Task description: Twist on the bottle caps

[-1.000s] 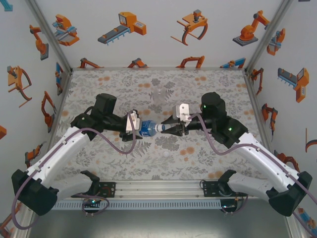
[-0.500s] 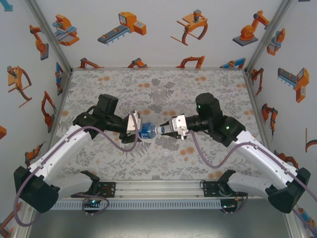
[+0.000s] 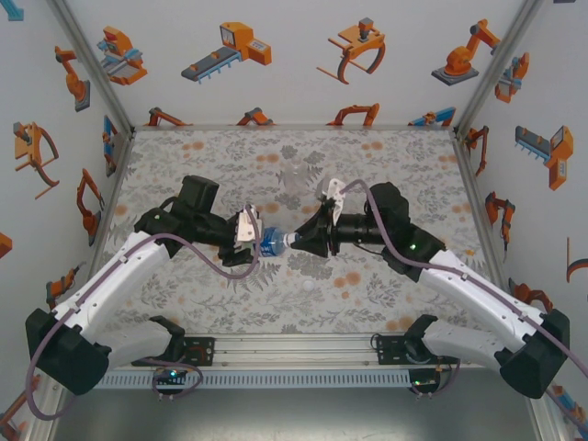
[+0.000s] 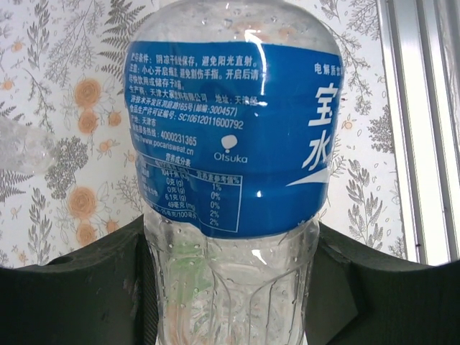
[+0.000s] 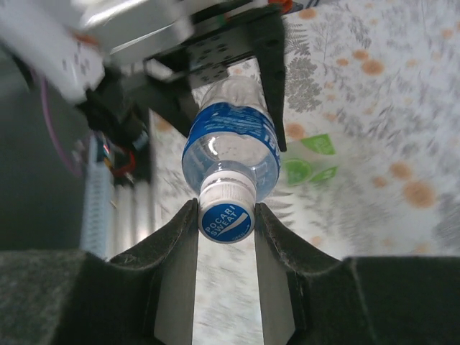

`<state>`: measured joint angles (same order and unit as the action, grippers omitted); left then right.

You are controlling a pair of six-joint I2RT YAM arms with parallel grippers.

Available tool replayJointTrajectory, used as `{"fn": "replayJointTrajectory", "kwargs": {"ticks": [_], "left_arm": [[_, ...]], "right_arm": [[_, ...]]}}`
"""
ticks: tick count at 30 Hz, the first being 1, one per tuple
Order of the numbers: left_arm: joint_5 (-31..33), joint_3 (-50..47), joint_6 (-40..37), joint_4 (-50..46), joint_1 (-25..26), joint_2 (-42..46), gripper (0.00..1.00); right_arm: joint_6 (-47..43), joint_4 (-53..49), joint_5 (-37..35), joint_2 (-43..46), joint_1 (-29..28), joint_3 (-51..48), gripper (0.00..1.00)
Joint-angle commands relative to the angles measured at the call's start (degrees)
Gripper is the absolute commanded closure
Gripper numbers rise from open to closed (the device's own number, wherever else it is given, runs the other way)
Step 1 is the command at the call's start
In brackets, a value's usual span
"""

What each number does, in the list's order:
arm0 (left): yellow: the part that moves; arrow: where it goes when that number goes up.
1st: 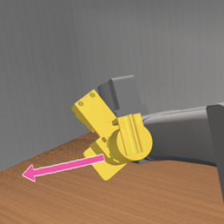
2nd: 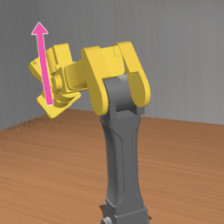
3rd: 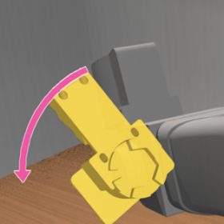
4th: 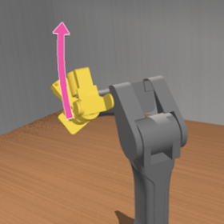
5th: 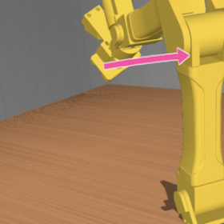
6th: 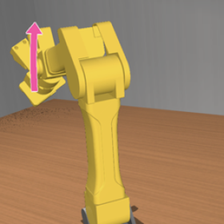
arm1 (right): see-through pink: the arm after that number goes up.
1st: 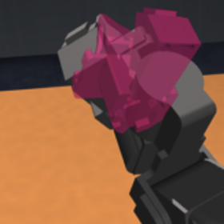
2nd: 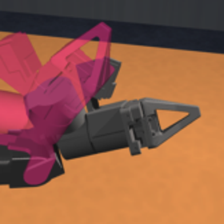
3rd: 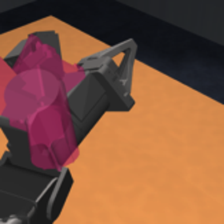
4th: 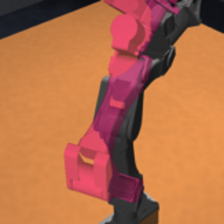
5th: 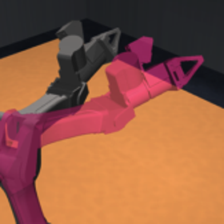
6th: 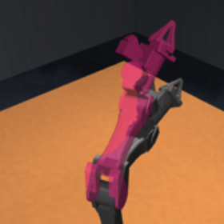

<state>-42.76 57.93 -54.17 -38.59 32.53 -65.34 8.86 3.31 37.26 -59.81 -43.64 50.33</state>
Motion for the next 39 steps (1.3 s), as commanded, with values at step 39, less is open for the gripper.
{"fn": "replayJointTrajectory", "kwargs": {"ticks": [39], "left_arm": [[-6.4, -0.3, 7.5, 13.2, 1.7, 0.7, 1.00]], "right_arm": [[56.9, -3.4, -16.3, -5.4, -0.6, 3.5, 0.74]]}}
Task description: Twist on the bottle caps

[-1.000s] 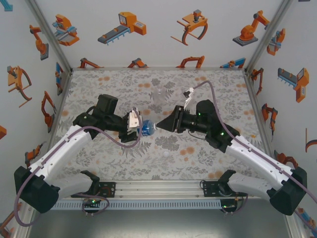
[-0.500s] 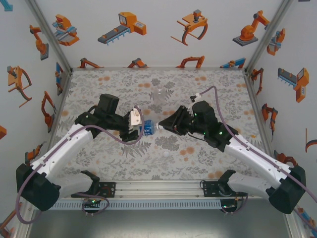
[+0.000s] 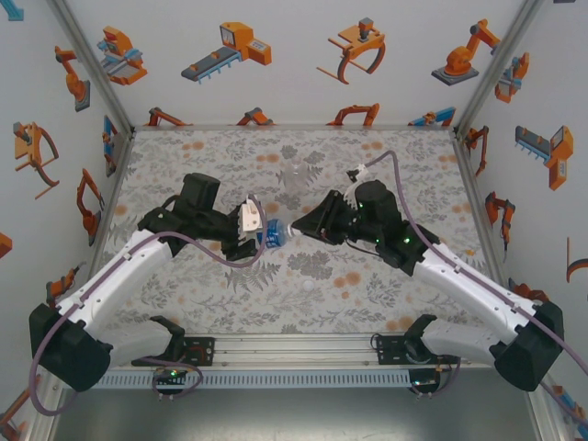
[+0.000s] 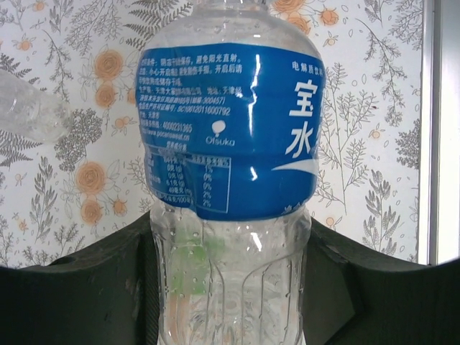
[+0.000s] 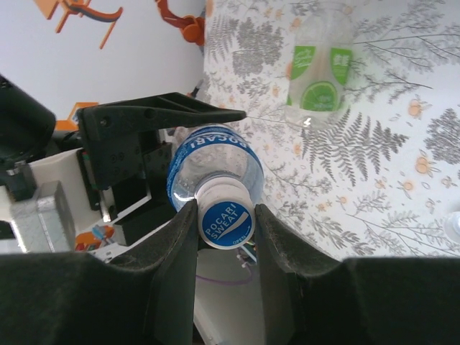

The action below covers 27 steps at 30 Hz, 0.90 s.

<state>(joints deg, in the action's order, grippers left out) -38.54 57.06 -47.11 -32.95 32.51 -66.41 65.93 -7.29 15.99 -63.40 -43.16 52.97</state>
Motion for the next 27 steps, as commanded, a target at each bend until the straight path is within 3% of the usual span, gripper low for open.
{"fn": "replayJointTrajectory", "kwargs": {"ticks": [1, 12, 22, 27], "left_arm": [[-10.6, 0.2, 1.3, 8.6, 1.6, 2.1, 1.00], [-10.2, 1.5, 4.9, 9.2, 1.5, 1.2, 1.00], [-9.4, 1.3, 3.1, 7.4, 1.5, 0.8, 1.00], [-9.4, 1.6, 2.3, 6.5, 1.5, 0.3, 1.00]], "right_arm": [[-0.2, 7.9, 5.3, -2.0, -1.0, 1.0, 0.75], [-3.4, -0.6, 4.6, -4.3, -1.0, 5.6, 0.74], [-7.5, -2.3, 2.3, -3.3, -1.1, 7.6, 0.52], [-8.1, -2.3, 1.9, -3.0, -1.1, 8.3, 0.49]]}}
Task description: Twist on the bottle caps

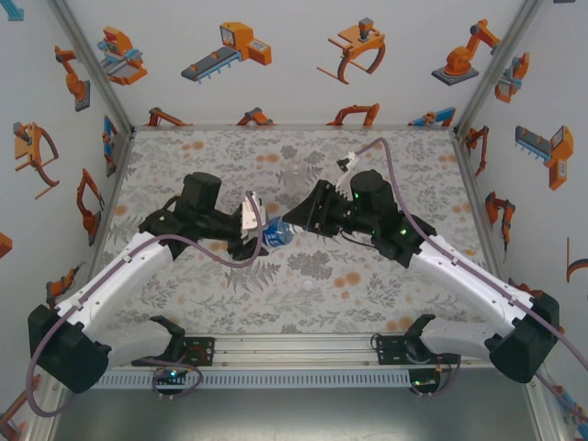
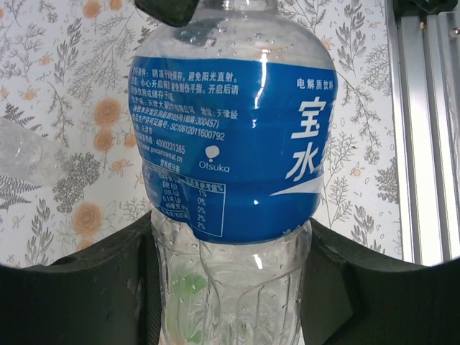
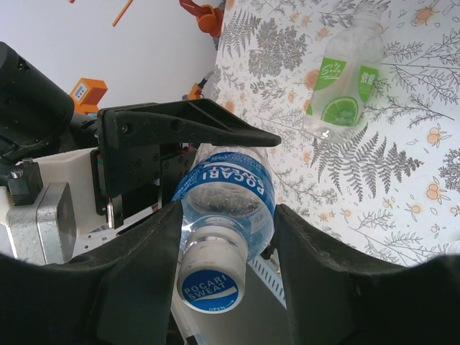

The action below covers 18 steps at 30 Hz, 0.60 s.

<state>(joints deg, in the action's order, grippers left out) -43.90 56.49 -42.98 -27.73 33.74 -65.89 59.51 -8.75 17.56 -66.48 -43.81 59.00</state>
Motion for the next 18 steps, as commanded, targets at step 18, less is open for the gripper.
{"fn": "replayJointTrajectory", "kwargs": {"ticks": [18], "left_arm": [[-4.5, 2.5, -3.9, -1.3, 0.4, -0.6, 1.00]], "right_arm": [[-32.5, -1.2, -2.5, 8.9, 1.8, 4.2, 0.32]]}}
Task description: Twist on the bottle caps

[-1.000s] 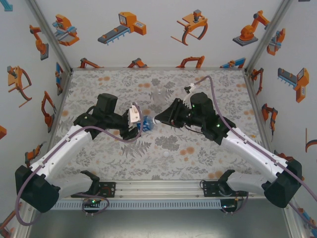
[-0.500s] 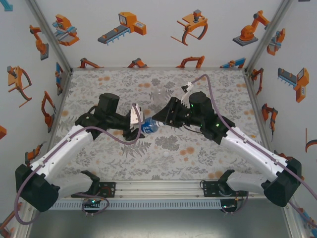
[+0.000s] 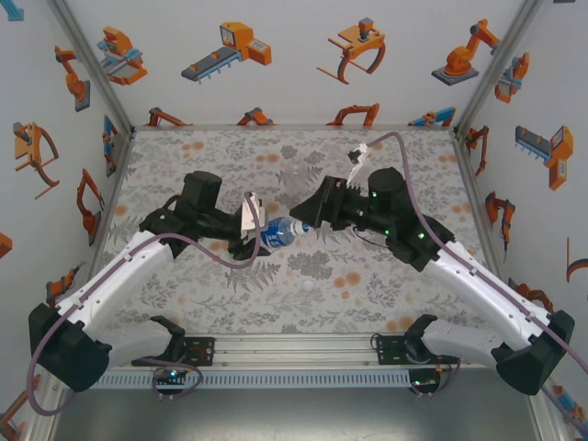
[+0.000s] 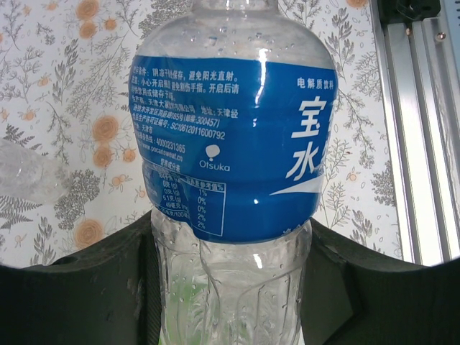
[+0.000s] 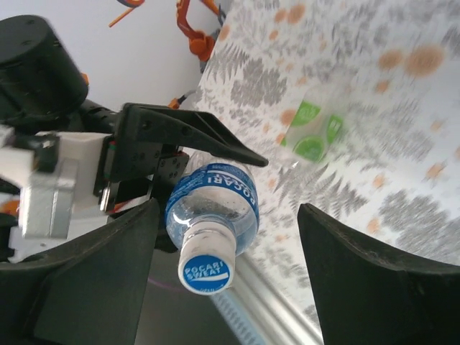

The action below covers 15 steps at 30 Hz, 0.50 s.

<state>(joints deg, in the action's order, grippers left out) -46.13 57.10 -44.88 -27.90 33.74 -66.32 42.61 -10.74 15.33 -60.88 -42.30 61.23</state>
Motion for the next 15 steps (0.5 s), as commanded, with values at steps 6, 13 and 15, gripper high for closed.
{"fn": "replayJointTrajectory", "kwargs": {"ticks": [6, 13, 15], "left_arm": [[-3.4, 1.9, -4.0, -2.7, 0.3, 0.1, 1.00], [-4.8, 2.1, -5.0, -3.3, 0.3, 0.1, 1.00], [-5.2, 2.1, -5.1, -3.5, 0.4, 0.1, 1.00]], "right_arm": [[-44.7, -1.1, 13.6, 6.8, 0.2, 3.5, 0.36], [-73.8, -15.3, 29.9, 6.9, 0.2, 6.5, 0.38], [-75.9, -14.7, 31.1, 6.5, 0.2, 6.0, 0.39]]}}
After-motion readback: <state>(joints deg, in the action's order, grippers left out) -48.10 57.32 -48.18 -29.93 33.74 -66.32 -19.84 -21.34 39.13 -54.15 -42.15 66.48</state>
